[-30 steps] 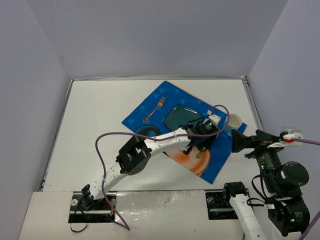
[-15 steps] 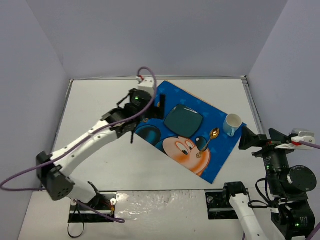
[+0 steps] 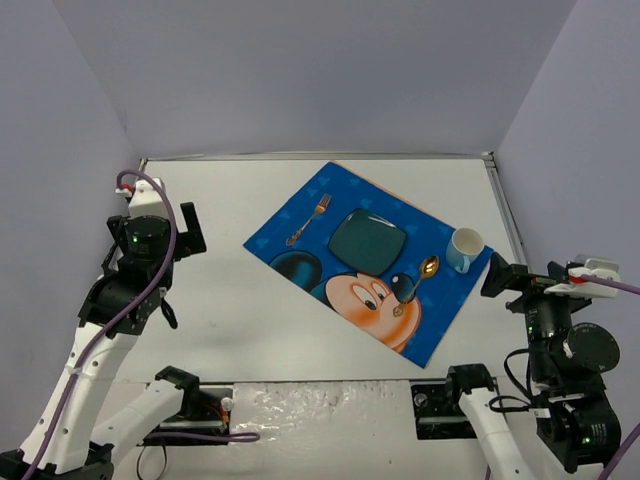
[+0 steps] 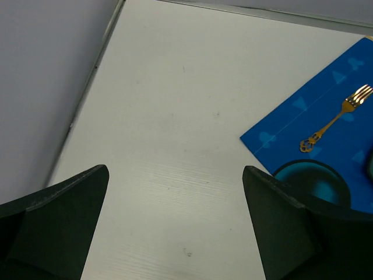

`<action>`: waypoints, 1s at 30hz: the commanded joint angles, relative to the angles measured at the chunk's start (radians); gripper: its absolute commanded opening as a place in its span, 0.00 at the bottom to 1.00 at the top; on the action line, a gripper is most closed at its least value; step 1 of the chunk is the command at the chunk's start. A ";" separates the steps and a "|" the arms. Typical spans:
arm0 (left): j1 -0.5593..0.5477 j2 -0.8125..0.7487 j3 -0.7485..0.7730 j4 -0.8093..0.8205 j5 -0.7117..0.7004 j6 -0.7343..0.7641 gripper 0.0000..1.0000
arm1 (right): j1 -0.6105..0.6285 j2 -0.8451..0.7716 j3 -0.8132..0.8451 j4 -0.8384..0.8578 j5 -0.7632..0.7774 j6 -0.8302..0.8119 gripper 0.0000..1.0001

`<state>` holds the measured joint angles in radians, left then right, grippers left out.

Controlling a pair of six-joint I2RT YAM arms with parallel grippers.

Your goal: Set the dinner table for one person

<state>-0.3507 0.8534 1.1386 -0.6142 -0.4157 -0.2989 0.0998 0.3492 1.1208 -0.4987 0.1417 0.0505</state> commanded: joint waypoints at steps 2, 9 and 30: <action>0.027 -0.079 -0.059 0.039 -0.121 0.044 0.97 | 0.006 0.028 -0.009 0.074 0.064 -0.003 1.00; 0.029 -0.141 -0.096 0.040 -0.149 0.032 0.97 | 0.006 0.017 -0.017 0.075 0.104 -0.007 1.00; 0.029 -0.229 -0.172 0.013 -0.158 -0.020 0.97 | 0.006 -0.035 -0.055 0.075 0.111 0.013 1.00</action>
<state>-0.3267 0.6144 0.9677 -0.6326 -0.5742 -0.2936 0.0998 0.3083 1.0649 -0.4978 0.2367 0.0597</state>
